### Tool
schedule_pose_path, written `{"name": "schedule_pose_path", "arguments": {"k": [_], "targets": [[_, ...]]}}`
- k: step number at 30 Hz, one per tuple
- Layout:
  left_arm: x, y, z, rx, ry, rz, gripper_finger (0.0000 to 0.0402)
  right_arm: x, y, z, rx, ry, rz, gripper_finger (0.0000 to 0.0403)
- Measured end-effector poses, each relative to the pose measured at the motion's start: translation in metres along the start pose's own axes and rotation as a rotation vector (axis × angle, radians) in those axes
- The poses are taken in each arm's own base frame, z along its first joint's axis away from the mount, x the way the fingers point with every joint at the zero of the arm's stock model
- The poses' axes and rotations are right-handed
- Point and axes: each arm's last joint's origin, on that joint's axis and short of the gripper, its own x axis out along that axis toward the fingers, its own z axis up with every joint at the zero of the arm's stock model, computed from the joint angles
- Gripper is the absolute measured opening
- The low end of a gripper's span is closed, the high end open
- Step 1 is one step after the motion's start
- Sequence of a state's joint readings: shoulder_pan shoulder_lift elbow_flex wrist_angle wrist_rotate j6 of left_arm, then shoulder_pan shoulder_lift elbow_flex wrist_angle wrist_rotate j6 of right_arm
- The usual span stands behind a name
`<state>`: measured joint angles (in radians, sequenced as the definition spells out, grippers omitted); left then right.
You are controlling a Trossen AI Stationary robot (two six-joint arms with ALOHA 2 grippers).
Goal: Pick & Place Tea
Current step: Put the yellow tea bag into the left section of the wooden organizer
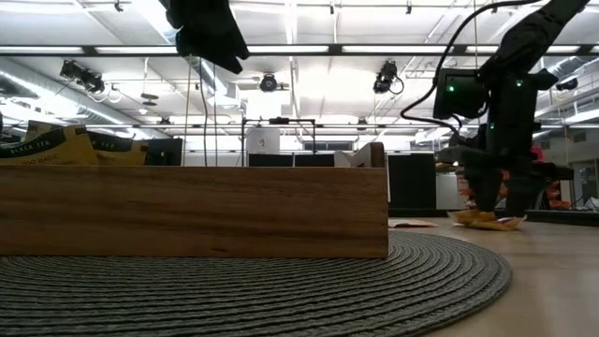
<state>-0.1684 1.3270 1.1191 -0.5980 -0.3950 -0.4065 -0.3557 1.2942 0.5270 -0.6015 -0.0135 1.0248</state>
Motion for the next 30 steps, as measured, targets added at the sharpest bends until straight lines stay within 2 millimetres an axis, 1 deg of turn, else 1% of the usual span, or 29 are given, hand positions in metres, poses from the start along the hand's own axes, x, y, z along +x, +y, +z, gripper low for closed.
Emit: {"name": "schedule_pose_path", "arguments": {"k": [6,10,12,15,19,20,21,26,30], "targets": [[0.002,0.005,0.002,-0.014,0.000,0.016,0.0218,0.000,0.001,0.004,0.002,-0.019,0.025,0.0190],[0.003,0.008,0.003,-0.021,0.000,0.026,0.0218,0.001,0.002,0.006,-0.007,-0.041,0.029,0.0166],[0.004,0.010,0.004,-0.025,0.000,0.031,0.0218,0.001,0.004,0.007,-0.021,-0.068,0.052,0.0146],[0.005,0.012,0.005,-0.032,0.000,0.038,0.0218,0.007,-0.001,0.004,-0.006,-0.072,0.064,0.0107],[0.005,0.013,0.005,-0.034,-0.001,0.040,0.0218,0.013,-0.008,0.000,0.015,-0.064,0.043,0.0038],[0.005,0.013,0.005,-0.035,-0.002,0.039,0.0218,0.013,-0.008,0.000,-0.001,-0.063,0.039,0.0020],[0.005,0.013,0.005,-0.036,-0.004,0.039,0.0218,0.012,-0.008,0.000,-0.026,-0.063,0.039,0.0011],[0.005,0.013,0.005,-0.036,-0.004,0.039,0.0218,-0.001,0.001,0.004,-0.114,-0.043,0.098,0.0004],[0.005,0.013,0.005,-0.036,-0.006,0.038,0.0218,-0.022,0.017,0.013,-0.176,-0.098,0.189,0.0002]]}}
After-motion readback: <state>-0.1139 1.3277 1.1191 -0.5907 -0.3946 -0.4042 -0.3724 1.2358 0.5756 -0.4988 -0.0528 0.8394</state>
